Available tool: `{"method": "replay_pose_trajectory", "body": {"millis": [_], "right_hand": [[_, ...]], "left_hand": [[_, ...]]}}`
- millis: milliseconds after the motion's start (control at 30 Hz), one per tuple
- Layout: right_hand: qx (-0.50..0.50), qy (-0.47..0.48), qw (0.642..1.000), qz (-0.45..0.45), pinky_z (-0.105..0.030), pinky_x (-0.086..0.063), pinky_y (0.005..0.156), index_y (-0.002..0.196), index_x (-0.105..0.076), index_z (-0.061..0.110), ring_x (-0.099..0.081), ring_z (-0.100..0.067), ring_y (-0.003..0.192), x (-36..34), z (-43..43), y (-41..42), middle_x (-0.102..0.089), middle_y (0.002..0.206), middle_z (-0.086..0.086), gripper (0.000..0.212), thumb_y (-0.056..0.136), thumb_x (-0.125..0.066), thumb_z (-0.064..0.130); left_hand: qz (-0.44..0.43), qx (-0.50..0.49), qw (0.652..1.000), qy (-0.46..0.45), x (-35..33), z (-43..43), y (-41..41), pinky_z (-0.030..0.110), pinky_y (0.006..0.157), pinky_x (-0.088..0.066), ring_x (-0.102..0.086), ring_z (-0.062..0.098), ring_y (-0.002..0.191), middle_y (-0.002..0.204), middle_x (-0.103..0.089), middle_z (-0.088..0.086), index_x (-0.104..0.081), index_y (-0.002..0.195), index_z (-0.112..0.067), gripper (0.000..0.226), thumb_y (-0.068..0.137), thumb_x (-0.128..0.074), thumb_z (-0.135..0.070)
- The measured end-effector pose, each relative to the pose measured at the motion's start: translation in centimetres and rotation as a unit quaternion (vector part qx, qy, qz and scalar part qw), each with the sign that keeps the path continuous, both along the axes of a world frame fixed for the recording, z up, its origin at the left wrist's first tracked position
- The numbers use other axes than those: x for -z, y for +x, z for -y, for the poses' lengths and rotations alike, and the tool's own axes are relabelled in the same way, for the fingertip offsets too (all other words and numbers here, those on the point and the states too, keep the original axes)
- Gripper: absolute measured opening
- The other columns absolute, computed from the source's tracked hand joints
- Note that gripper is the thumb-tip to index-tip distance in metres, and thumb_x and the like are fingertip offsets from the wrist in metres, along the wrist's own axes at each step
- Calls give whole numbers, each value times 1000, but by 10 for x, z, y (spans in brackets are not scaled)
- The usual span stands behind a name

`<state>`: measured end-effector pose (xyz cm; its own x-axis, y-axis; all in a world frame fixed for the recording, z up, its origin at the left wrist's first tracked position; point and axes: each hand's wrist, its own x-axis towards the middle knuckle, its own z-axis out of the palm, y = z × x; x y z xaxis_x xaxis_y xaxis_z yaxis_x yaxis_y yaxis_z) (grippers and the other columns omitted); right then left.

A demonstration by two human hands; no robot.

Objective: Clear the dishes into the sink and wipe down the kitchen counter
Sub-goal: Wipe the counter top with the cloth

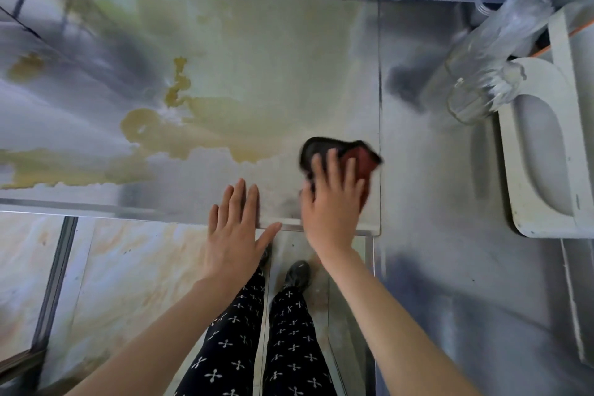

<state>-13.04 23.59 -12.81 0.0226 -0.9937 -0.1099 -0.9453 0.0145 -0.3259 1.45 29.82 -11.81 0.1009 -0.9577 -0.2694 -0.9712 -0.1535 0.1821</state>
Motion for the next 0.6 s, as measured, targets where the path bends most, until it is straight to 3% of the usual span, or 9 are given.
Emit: {"method": "replay_pose_trajectory", "body": {"millis": [67,133,233,333,367,500,600], "right_hand": [[-154,-9,988,-28,-50,-19,111,142,-37,28,-32,-31,138,1,-14,3,-30,152,2,50,94,-31,41],[-197,0,980,-43,-46,-17,112,143,-34,31,-35,-27,136,2,-7,-13,-28,153,5,50,95,-27,44],[-26,-8,999,-34,-46,-15,114,143,-34,31,-25,-24,141,5,20,-39,-24,154,5,51,94,-24,43],[139,2,990,0,-49,-10,114,145,-32,25,-14,-30,144,2,43,-44,-20,156,-2,48,98,-31,37],[134,7,991,3,-49,-9,115,145,-30,25,-12,-31,144,1,45,-43,-19,156,-2,49,98,-31,36],[-57,4,998,-17,-47,-10,115,145,-30,29,-12,-24,145,-2,45,-63,-19,156,3,55,94,-17,46],[15,-13,1000,-21,-46,-11,115,144,-32,28,-14,-22,144,1,76,-97,-21,156,2,55,94,-18,46]], "left_hand": [[-3,5,1000,5,1,0,0,43,112,-14,-11,23,142,154,-18,8,-14,146,-13,81,85,-13,-67],[-8,9,1000,0,1,-1,1,42,112,-11,-9,23,143,155,-16,8,-13,146,-13,80,86,-12,-66],[-19,10,1000,2,-2,1,-1,42,111,-11,-12,26,142,154,-18,10,-19,146,-10,80,86,-14,-64],[3,89,996,-32,-10,20,-10,45,104,-21,-33,30,135,146,-37,12,-39,137,-6,69,90,-25,-55],[5,120,991,-49,-12,30,-15,46,103,-22,-36,29,133,144,-40,11,-42,135,-7,65,91,-28,-52],[-24,189,980,-65,-8,67,-38,43,107,-19,-29,25,137,149,-33,6,-38,139,-14,56,93,-29,-45],[-32,236,969,-60,5,77,-52,46,107,-32,-32,23,136,147,-37,3,-41,137,-18,52,96,-24,-45]]}}
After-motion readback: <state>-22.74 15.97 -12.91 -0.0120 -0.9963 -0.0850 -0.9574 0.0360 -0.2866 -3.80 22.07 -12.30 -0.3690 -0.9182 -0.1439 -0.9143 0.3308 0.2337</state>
